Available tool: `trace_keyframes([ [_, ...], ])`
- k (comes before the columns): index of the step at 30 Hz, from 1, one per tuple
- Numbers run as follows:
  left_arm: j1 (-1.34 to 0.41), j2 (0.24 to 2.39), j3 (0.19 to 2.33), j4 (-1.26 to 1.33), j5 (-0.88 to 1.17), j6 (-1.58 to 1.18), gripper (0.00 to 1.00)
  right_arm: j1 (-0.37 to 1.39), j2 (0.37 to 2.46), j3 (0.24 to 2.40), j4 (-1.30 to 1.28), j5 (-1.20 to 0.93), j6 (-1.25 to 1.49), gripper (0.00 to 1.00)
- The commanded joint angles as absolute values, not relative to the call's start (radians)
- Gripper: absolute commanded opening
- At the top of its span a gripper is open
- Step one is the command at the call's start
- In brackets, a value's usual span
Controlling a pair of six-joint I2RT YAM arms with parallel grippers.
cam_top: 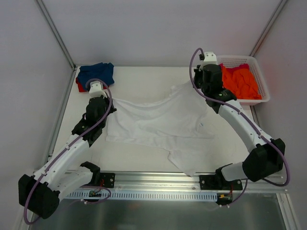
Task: Fold and stack the t-shirts
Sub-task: Flatten the tshirt out
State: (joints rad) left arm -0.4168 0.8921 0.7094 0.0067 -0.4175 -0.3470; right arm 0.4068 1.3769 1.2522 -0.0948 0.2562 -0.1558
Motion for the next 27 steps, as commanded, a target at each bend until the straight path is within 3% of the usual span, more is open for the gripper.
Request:
trace_keyframes([
  [1, -0.405, 0.96, 0.716, 0.158, -0.479, -0.331, 0.0, 0.397, 1.43, 1.33, -0.008, 0.31, -0.202, 0.0],
  [14, -0.402, 1.221, 0.811, 0.324, -0.554, -0.272, 0.0, 0.344, 1.75, 1.521, 0.054, 0.327, -0.249, 0.0],
  [27, -0.33, 1.527, 0.997, 0.365, -0.494, -0.267, 0.0, 0.269, 1.971, 1.693, 0.045, 0.287, -0.238, 0.01],
])
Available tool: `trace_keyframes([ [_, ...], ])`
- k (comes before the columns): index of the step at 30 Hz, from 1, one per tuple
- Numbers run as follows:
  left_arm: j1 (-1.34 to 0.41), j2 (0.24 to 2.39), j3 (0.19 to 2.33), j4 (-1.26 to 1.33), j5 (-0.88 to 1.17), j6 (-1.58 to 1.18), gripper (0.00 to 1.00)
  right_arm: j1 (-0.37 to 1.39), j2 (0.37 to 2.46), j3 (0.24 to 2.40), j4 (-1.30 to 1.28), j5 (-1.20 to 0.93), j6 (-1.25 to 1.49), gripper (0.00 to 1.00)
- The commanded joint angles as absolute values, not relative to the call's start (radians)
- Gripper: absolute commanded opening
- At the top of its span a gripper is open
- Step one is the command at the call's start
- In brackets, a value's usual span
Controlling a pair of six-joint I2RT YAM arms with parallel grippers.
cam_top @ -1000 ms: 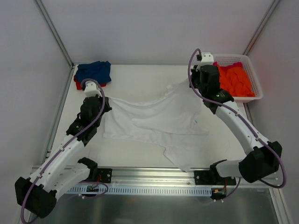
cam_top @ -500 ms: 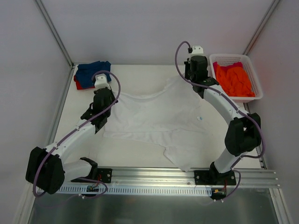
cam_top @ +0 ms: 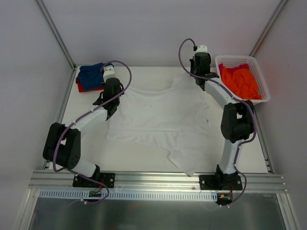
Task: Fold and stack the t-shirts
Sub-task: Flatten the tshirt out
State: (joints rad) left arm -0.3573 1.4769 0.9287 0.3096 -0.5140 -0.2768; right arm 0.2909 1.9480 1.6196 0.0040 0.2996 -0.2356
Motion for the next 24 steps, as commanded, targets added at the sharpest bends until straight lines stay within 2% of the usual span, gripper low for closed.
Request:
trace_keyframes([
  [1, -0.324, 1.546, 1.008, 0.367, -0.485, -0.267, 0.0, 0.265, 1.982, 1.701, 0.046, 0.279, -0.236, 0.0],
  [14, -0.27, 1.854, 1.247, 0.377, -0.437, -0.252, 0.0, 0.21, 2.141, 1.801, 0.049, 0.241, -0.238, 0.0],
  [24, -0.259, 1.968, 1.324, 0.383, -0.43, -0.249, 0.0, 0.206, 2.212, 1.819, 0.064, 0.233, -0.233, 0.0],
])
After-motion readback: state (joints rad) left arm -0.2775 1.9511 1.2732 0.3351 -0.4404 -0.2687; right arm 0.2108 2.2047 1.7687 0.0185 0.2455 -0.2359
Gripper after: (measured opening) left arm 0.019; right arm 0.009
